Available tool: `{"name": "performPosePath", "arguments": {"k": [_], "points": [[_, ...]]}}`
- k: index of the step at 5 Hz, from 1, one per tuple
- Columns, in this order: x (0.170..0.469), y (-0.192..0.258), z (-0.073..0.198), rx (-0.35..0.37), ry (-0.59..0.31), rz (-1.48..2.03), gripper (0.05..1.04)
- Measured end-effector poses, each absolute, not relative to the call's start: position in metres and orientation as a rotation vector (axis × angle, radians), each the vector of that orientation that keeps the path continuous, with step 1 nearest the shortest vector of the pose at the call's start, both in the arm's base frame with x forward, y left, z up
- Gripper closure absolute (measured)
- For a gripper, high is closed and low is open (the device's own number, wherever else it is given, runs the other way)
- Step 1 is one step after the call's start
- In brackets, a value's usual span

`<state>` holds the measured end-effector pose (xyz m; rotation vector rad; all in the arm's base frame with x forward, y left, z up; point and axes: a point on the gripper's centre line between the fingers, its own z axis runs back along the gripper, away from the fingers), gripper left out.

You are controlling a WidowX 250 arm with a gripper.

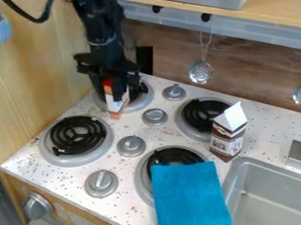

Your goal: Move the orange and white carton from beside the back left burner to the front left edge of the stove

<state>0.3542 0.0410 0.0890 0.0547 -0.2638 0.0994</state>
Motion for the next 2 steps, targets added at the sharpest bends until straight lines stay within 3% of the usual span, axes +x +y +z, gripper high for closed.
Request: {"name": "performPosePath", "arguments": {"k": [2], "points": [[0.312, 0.046, 0.105, 0.008, -0.289, 0.114, 0.687]]}}
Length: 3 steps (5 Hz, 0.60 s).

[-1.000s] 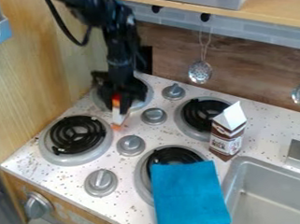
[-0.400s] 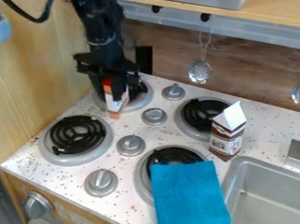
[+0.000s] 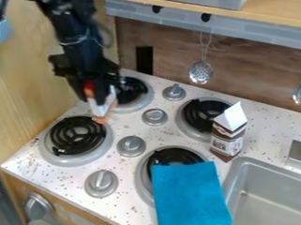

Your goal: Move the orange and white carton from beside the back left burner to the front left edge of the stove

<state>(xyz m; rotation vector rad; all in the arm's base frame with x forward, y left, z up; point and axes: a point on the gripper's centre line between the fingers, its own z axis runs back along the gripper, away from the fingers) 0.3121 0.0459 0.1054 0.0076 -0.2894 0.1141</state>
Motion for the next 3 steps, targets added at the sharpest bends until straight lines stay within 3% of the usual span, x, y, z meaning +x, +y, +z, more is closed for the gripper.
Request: {"name": "performPosePath", "arguments": {"k": [2, 3], "points": [[0.268, 0.055, 0.107, -0.026, -0.283, 0.072, 0.687], [0.255, 0.058, 0.096, -0.086, -0.269, 0.042, 0.687]]}}
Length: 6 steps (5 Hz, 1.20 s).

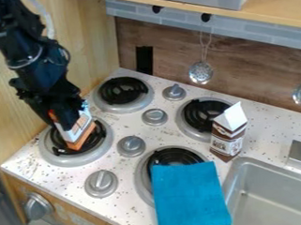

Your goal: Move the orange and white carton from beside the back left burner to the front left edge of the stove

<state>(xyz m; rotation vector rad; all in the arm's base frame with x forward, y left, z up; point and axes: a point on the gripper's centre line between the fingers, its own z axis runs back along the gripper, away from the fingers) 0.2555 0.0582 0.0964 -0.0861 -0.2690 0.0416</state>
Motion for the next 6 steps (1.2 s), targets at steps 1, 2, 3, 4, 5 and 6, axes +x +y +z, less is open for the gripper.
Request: {"name": "performPosePath", "arguments": {"k": [1, 2, 3, 4, 5, 6], "points": [[0.254, 0.057, 0.073, -0.130, -0.230, 0.008, 0.687], [0.258, 0.060, 0.044, -0.134, -0.183, 0.013, 0.687], [0.259, 0.066, 0.031, -0.099, -0.161, 0.019, 0.687], [0.261, 0.072, 0.024, -0.067, -0.150, 0.017, 0.687], [0.260, 0.075, 0.017, -0.055, -0.133, 0.011, 0.687], [0.261, 0.076, 0.015, -0.050, -0.136, 0.011, 0.687]]}}
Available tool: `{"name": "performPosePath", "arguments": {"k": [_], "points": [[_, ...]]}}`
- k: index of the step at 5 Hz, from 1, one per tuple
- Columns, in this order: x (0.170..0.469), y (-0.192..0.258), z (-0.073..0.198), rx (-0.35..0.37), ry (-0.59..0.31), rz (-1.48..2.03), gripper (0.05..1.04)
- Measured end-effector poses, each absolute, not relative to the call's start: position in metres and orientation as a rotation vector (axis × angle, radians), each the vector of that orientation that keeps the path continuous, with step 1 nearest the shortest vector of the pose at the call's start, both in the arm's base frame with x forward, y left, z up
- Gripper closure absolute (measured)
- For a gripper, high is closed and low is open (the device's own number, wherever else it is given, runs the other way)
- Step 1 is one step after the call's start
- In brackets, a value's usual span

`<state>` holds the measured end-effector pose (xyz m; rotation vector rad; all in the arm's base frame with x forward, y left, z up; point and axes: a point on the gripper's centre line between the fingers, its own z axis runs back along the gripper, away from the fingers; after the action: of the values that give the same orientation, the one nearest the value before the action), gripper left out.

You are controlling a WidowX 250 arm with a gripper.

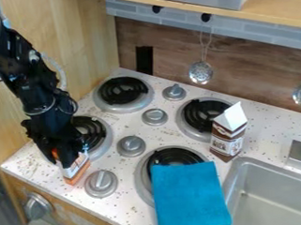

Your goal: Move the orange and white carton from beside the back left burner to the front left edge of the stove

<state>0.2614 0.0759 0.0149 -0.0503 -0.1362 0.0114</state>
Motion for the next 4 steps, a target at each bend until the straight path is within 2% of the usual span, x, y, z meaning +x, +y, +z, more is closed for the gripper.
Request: {"name": "performPosePath", "arguments": {"k": [2, 3, 4], "points": [[0.2667, 0.0711, 0.0047, -0.030, -0.122, -0.014, 0.687], [0.2706, 0.0733, 0.0028, -0.020, -0.135, 0.000, 0.593], [0.2683, 0.0726, 0.0017, -0.022, -0.119, 0.004, 0.292]]}}
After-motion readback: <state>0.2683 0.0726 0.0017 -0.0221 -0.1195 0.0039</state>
